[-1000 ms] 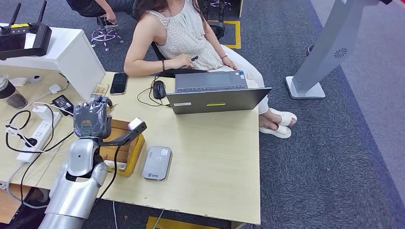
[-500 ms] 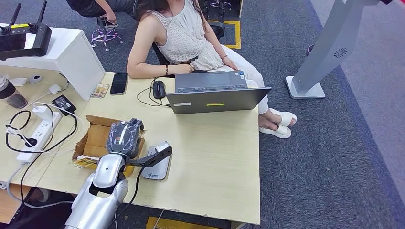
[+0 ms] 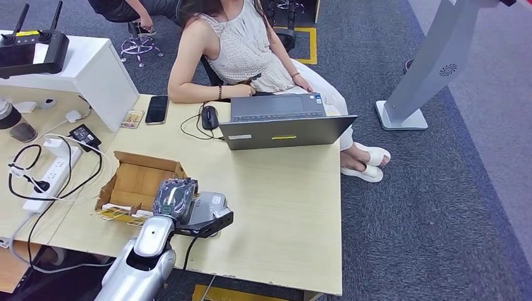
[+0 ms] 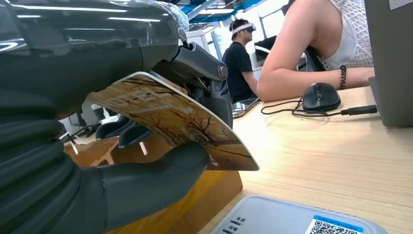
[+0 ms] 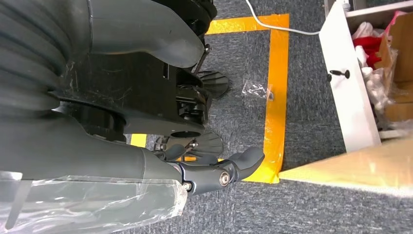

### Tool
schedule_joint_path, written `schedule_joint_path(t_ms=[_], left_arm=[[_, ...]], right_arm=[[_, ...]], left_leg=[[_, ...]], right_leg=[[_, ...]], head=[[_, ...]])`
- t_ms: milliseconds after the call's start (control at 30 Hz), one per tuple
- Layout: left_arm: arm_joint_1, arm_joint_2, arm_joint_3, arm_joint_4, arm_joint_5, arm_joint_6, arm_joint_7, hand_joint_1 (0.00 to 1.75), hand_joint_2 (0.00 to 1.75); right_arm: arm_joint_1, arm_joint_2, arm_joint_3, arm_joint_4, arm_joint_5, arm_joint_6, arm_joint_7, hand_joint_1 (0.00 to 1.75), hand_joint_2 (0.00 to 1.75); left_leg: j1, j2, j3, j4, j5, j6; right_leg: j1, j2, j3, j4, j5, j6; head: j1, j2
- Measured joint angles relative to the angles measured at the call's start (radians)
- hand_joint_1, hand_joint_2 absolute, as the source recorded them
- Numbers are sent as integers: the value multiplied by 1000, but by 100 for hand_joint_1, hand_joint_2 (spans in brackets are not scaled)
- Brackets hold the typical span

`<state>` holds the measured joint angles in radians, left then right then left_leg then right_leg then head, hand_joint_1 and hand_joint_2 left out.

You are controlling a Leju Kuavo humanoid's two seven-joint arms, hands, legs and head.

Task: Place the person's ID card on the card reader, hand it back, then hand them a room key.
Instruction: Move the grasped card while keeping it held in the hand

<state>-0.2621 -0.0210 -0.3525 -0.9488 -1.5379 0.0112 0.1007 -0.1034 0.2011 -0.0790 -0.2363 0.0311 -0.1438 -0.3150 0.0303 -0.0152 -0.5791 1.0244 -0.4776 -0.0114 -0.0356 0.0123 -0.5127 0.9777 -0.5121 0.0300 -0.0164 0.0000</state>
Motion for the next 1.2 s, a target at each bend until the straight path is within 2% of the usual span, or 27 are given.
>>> schedule_joint_path(t_ms=[400,700,900,1033,1200], left_arm=[[-3,2,-25,32,0,-16,14,175,175],[6,8,-103,-2,0,111,117,175,175],[5,15,-150,-83,0,217,180,175,175],[5,16,-165,-120,0,190,169,175,175],[6,16,-166,-105,0,88,122,175,175]], right_arm=[[-2,8,-17,-1,18,10,11,0,175],[1,12,-47,-4,19,5,1,0,175],[2,18,-70,-6,33,-2,-2,0,175],[2,20,-81,-8,46,-2,-1,0,175],[1,23,-91,-10,75,3,11,0,175]], left_leg=[[0,-1,7,0,1,0],[0,-1,4,0,3,0],[0,-1,1,0,3,0],[0,-1,1,0,3,0],[0,-1,1,0,3,0]], right_leg=[[0,-1,7,0,0,0],[0,-1,4,0,3,1],[0,0,1,0,3,0],[0,0,0,0,3,0],[0,0,0,0,3,0]], head=[[0,0],[0,0],[0,0],[0,0],[0,0]])
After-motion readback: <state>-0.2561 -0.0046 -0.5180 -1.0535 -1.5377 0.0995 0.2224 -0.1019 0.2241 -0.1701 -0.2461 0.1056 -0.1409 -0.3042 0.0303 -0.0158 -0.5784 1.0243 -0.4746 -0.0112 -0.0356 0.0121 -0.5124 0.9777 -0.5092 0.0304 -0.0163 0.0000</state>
